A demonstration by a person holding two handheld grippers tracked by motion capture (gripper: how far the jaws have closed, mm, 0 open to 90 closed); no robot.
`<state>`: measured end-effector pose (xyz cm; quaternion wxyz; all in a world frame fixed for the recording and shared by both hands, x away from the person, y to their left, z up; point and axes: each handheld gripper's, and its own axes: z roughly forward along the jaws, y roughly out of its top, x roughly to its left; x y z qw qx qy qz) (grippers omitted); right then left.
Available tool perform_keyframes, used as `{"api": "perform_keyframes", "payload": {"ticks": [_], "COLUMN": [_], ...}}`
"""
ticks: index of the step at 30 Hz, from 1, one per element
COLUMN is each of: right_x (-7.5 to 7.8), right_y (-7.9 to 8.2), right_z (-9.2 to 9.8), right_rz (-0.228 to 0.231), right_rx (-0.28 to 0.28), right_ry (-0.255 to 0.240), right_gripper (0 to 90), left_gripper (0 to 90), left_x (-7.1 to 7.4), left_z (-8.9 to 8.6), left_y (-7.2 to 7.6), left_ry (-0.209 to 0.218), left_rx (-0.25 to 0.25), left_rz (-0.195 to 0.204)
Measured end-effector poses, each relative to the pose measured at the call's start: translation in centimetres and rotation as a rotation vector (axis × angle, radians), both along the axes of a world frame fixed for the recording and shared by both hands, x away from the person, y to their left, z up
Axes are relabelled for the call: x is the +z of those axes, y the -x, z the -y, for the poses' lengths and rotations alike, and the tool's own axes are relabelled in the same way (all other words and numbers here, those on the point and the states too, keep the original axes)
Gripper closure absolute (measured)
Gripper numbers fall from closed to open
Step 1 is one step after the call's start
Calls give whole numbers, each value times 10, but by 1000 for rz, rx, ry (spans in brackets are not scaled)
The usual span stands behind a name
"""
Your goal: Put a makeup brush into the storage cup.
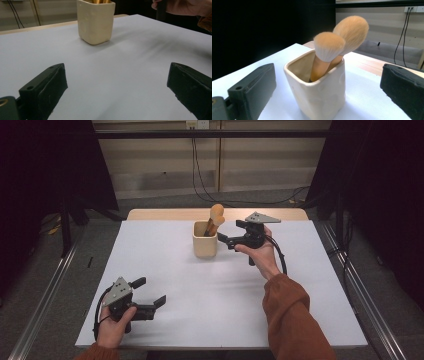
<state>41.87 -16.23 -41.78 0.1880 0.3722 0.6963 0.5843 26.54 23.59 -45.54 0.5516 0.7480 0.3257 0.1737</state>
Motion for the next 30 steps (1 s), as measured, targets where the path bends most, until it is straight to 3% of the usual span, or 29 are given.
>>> {"api": "perform_keyframes", "payload": {"ticks": [6,11,16,18,25,30], "right_x": [-1,-2,-3,-4,-6,-9], "right_y": [9,19,31,35,50,59], "right_z": [4,10,16,18,25,32], "right_rz": [-13,10,11,9,47,28], "right_rx": [4,-8,-6,-13,-25,-34], "right_ry": [-19,-2,42,38,72,61], "right_gripper": [0,0,0,0,3,3], "left_gripper": [25,25,24,24,24,24], "left_x": [0,1,2,2,2,3], "left_z": [-2,-2,1,0,-2,-1], "left_y": [0,0,1,1,2,3], "left_ry": [7,4,2,7,8,18], "left_rx": [10,12,3,7,18,22], "left_rz": [3,7,12,16,20,24]}}
